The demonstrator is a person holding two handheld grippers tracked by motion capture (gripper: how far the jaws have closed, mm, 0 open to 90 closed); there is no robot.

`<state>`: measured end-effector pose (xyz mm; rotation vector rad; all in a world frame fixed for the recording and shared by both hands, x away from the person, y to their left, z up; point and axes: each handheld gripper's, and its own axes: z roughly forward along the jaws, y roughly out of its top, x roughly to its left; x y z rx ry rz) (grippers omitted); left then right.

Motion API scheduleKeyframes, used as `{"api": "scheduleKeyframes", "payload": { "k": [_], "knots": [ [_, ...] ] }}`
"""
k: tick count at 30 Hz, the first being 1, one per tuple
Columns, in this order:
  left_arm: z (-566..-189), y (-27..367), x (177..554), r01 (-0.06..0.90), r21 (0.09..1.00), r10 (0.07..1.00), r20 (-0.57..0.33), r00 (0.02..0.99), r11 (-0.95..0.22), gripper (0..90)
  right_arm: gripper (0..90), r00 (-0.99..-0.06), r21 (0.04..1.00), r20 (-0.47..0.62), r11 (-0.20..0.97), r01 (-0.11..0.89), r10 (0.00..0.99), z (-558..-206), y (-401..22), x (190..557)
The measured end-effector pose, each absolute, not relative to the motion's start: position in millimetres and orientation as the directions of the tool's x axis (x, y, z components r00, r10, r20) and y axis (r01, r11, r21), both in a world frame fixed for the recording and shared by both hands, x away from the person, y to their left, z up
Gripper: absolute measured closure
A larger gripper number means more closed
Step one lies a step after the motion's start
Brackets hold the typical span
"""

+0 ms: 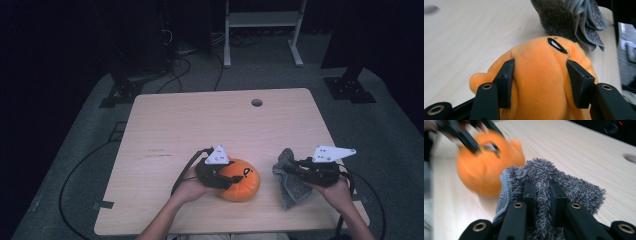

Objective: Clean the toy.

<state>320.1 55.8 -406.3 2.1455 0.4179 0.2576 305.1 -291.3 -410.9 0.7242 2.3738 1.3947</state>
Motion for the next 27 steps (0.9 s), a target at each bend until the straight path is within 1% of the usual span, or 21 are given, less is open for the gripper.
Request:
{"api": "scheduleKeyframes", "payload": {
  "k": [1, 2, 3, 4, 5, 6, 7, 8, 9, 10, 12, 14, 17, 18, 22, 23, 24, 27],
  "knots": [
    [-404.1, 56.6, 320.5, 0.189, 0.829, 0.407, 0.050, 0.912, -0.527, 45.5, 76.1, -0.815, 0.862, -0.008, 0.417, 0.288, 0.579, -412.7, -295.2, 306.3],
    [-401.9, 57.8, 321.9, 0.185, 0.836, 0.427, 0.065, 0.902, -0.516, 45.5, 75.2, -0.808, 0.855, 0.009, 0.415, 0.312, 0.589, -415.5, -299.5, 308.6],
    [-401.9, 57.8, 321.9, 0.185, 0.836, 0.427, 0.065, 0.902, -0.516, 45.4, 74.2, -0.804, 0.848, 0.029, 0.411, 0.334, 0.594, -418.9, -303.2, 311.6],
    [-398.3, 59.3, 326.5, 0.172, 0.848, 0.477, 0.105, 0.873, -0.501, 45.3, 72.8, -0.794, 0.843, 0.035, 0.408, 0.350, 0.607, -422.9, -305.6, 314.2],
    [-397.2, 59.3, 329.5, 0.165, 0.850, 0.499, 0.127, 0.857, -0.500, 45.1, 70.9, -0.788, 0.835, 0.054, 0.405, 0.372, 0.614, -426.9, -307.7, 317.5],
    [-396.4, 58.7, 332.8, 0.167, 0.851, 0.523, 0.140, 0.841, -0.498, 44.9, 67.8, -0.784, 0.829, 0.074, 0.399, 0.392, 0.616, -431.1, -308.7, 321.3],
    [-396.4, 58.7, 332.8, 0.167, 0.851, 0.523, 0.140, 0.841, -0.498, 44.4, 67.8, -0.784, 0.829, 0.074, 0.399, 0.392, 0.616, -431.1, -308.7, 321.3],
    [-396.6, 59.3, 340.7, 0.169, 0.850, 0.551, 0.161, 0.819, -0.499, 44.0, 59.8, -0.775, 0.825, 0.146, 0.357, 0.438, 0.615, -438.9, -310.8, 328.8],
    [-396.6, 59.3, 340.7, 0.169, 0.850, 0.551, 0.161, 0.819, -0.499, 43.6, 58.4, -0.773, 0.819, 0.182, 0.342, 0.462, 0.608, -441.2, -311.5, 331.9],
    [-400.0, 59.6, 348.4, 0.193, 0.859, 0.578, 0.139, 0.804, -0.475, 43.3, 57.1, -0.768, 0.822, 0.187, 0.330, 0.464, 0.613, -442.3, -311.4, 332.7],
    [-404.8, 60.1, 355.2, 0.211, 0.857, 0.594, 0.129, 0.794, -0.469, 42.6, 54.9, -0.767, 0.834, 0.206, 0.301, 0.462, 0.608, -442.3, -312.4, 333.8],
    [-409.4, 60.1, 359.9, 0.219, 0.848, 0.603, 0.140, 0.785, -0.482, 41.4, 54.1, -0.765, 0.844, 0.210, 0.283, 0.456, 0.608, -440.7, -313.6, 333.9],
    [-414.2, 61.2, 362.4, 0.233, 0.854, 0.606, 0.115, 0.787, -0.465, 39.3, 53.6, -0.767, 0.860, 0.217, 0.254, 0.443, 0.604, -438.1, -315.8, 331.3],
    [-413.8, 62.4, 362.6, 0.236, 0.852, 0.604, 0.113, 0.789, -0.467, 37.6, 53.6, -0.769, 0.864, 0.215, 0.250, 0.437, 0.602, -437.3, -316.6, 330.5],
    [-408.3, 67.9, 361.4, 0.254, 0.855, 0.608, 0.088, 0.789, -0.453, 25.7, 53.2, -0.769, 0.866, 0.212, 0.249, 0.434, 0.604, -436.5, -316.8, 328.2],
    [-408.3, 67.9, 361.4, 0.254, 0.855, 0.608, 0.088, 0.789, -0.453, 24.8, 52.9, -0.769, 0.866, 0.208, 0.251, 0.431, 0.605, -436.5, -316.4, 327.7],
    [-403.0, 72.1, 358.5, 0.247, 0.874, 0.611, 0.071, 0.789, -0.420, 24.5, 52.9, -0.771, 0.867, 0.204, 0.254, 0.429, 0.603, -436.4, -316.3, 327.3],
    [-397.2, 75.7, 356.1, 0.242, 0.881, 0.612, 0.067, 0.788, -0.407, 19.7, 52.1, -0.773, 0.870, 0.198, 0.255, 0.422, 0.603, -435.3, -315.8, 325.6]
  ]
}}
